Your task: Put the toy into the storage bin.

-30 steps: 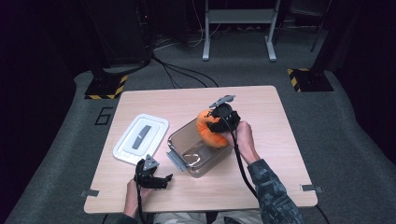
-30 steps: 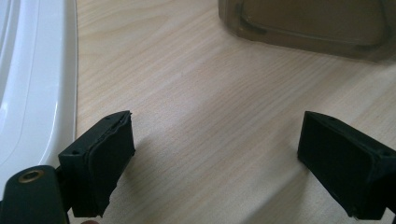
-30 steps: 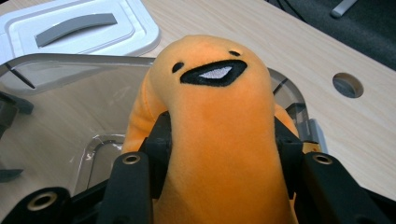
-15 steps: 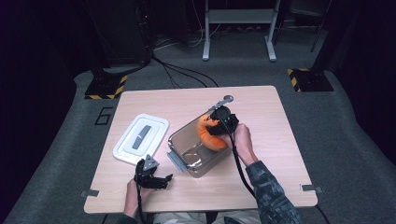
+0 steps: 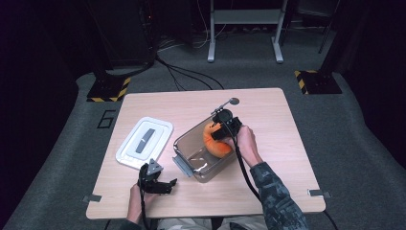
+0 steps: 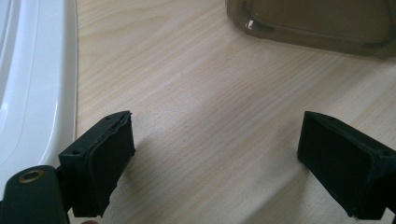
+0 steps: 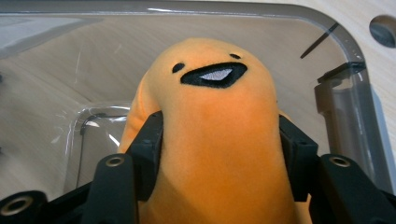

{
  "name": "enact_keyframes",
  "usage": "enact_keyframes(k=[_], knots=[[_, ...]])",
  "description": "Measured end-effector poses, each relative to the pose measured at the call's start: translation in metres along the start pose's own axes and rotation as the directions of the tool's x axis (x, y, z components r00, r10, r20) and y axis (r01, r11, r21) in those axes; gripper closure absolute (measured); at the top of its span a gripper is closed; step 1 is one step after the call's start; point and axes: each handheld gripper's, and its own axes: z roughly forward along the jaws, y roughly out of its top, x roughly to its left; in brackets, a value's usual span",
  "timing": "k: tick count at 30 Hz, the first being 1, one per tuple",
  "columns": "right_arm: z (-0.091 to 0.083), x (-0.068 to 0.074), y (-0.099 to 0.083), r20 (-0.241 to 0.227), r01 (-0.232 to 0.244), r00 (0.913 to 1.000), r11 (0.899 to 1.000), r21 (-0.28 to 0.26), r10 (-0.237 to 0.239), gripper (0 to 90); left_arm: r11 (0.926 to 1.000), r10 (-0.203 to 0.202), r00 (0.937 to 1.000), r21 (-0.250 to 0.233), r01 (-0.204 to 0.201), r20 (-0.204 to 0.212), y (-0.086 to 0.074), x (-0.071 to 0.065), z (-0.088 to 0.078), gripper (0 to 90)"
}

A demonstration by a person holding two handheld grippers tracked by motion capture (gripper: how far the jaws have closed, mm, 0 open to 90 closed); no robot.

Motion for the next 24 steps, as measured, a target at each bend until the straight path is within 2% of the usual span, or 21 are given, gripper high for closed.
enact_keyframes(k=[2, 4, 5, 7, 8, 15, 18, 23, 24], knots=[[0.004, 0.0, 0.002, 0.0, -0.011, 0.9999, 1.0, 0.022, 0.011, 42.7, 1.0, 0.002, 1.0, 0.007, -0.002, 0.002, 0.0, 0.0, -0.001, 10.5], [0.006, 0.0, 0.002, 0.002, 0.002, 1.0, 0.999, 0.052, -0.002, 40.9, 1.0, 0.0, 1.0, 0.0, 0.0, -0.001, 0.0, 0.0, 0.0, 10.5], [0.007, 0.002, 0.003, 0.006, -0.024, 0.9997, 0.997, 0.075, 0.023, 39.5, 1.0, 0.0, 1.0, 0.0, 0.0, 0.0, 0.0, 0.0, 0.0, 10.5], [0.011, 0.0, 0.004, 0.007, -0.005, 1.0, 0.996, 0.088, 0.005, 36.9, 1.0, 0.0, 1.0, -0.001, 0.0, -0.001, 0.0, 0.0, 0.0, 10.5], [0.012, 0.001, 0.005, 0.013, -0.017, 0.9998, 0.993, 0.118, 0.016, 35.0, 1.0, 0.003, 1.0, 0.0, -0.003, -0.002, 0.0, 0.0, 0.0, 10.6], [0.018, 0.003, 0.007, 0.026, -0.023, 0.9995, 0.988, 0.152, 0.019, 23.6, 1.0, 0.003, 1.0, 0.0, -0.003, -0.002, 0.0, 0.0, 0.0, 10.6], [0.016, 0.003, 0.007, 0.029, -0.014, 0.9995, 0.991, 0.134, 0.01, 19.4, 1.0, 0.004, 1.0, 0.0, -0.004, -0.002, 0.0, 0.0, 0.0, 10.6], [-0.001, 0.003, 0.006, 0.022, -0.005, 0.9998, 0.998, 0.06, 0.004, 14.1, 1.0, 0.004, 1.0, 0.001, -0.004, -0.001, 0.0, 0.0, 0.0, 10.6], [-0.006, 0.001, 0.005, 0.021, 0.008, 0.9997, 1.0, 0.03, -0.009, 13.4, 1.0, 0.004, 1.0, 0.005, -0.004, 0.002, 0.0, 0.0, -0.001, 10.6]])
